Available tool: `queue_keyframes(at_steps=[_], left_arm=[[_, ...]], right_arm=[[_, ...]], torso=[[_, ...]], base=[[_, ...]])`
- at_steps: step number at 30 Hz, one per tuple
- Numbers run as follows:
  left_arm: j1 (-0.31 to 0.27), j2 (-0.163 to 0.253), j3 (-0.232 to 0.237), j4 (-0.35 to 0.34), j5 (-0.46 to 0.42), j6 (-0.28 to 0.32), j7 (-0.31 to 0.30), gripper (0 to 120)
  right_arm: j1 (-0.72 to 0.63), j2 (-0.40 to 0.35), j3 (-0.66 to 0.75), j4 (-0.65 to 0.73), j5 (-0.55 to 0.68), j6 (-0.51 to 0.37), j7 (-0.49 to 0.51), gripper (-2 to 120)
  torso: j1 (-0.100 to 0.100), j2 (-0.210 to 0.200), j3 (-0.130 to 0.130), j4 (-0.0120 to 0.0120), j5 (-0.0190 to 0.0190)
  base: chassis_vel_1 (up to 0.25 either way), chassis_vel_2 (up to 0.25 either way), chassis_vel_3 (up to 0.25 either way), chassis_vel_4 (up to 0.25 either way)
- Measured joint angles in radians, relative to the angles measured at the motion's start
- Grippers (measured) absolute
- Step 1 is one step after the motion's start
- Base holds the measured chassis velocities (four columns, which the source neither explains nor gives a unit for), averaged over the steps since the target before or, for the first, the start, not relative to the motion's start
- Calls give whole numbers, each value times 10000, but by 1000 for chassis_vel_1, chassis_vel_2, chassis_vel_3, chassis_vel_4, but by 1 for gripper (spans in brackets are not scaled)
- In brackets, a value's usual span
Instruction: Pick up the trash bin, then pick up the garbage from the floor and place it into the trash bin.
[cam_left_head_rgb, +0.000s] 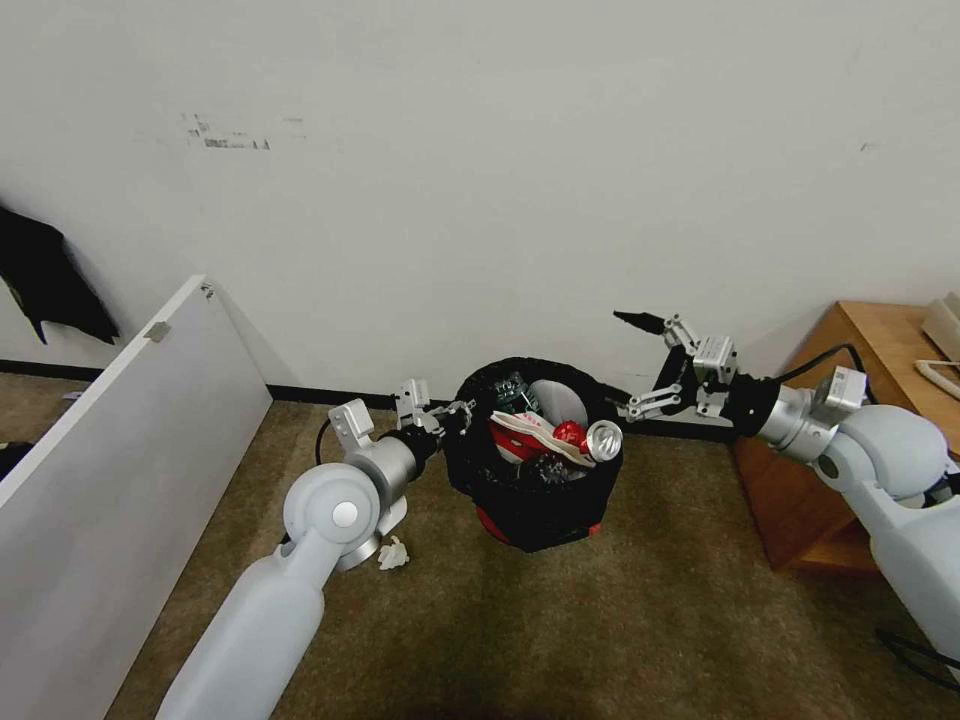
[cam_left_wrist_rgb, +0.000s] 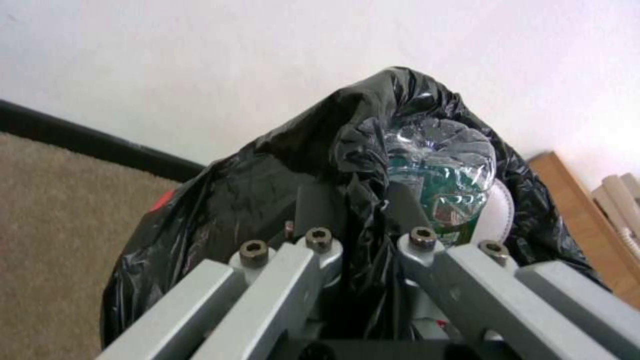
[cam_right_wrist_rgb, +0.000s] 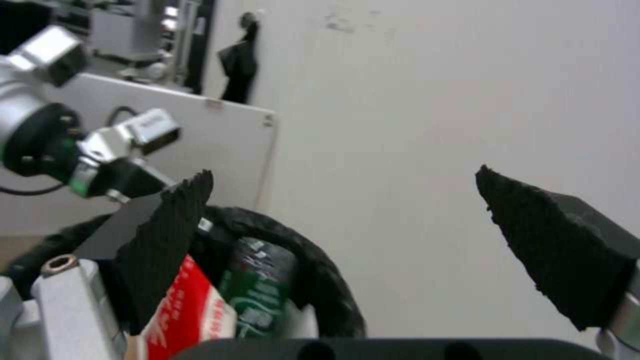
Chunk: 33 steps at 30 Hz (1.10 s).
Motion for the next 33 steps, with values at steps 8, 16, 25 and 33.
queue_keyframes(at_steps=[8, 16, 25, 33], left_arm=[[100, 359, -380, -460, -206, -2, -138, 4], [213, 586, -784, -895, -60, -2, -170, 4], [307, 761, -1033, -1276, 610, -425, -49, 4], [345, 774, -1262, -1432, 686, -675, -26, 4]], right_arm=[[-134, 64, 225, 283, 271, -299, 1310, 100], [-124, 172, 273, 478, 359, -382, 2169, 100], [-128, 198, 335, 1023, 568, -786, 3385, 100], [-105, 300, 221, 1590, 983, -1354, 4590, 100]], torso=[[0, 0, 0, 0, -1], [0, 0, 0, 1, -1], [0, 0, 0, -1, -1], [0, 1, 0, 0, -1]], base=[[0, 0, 0, 0], [0, 0, 0, 0], [0, 0, 0, 0], [0, 0, 0, 0]])
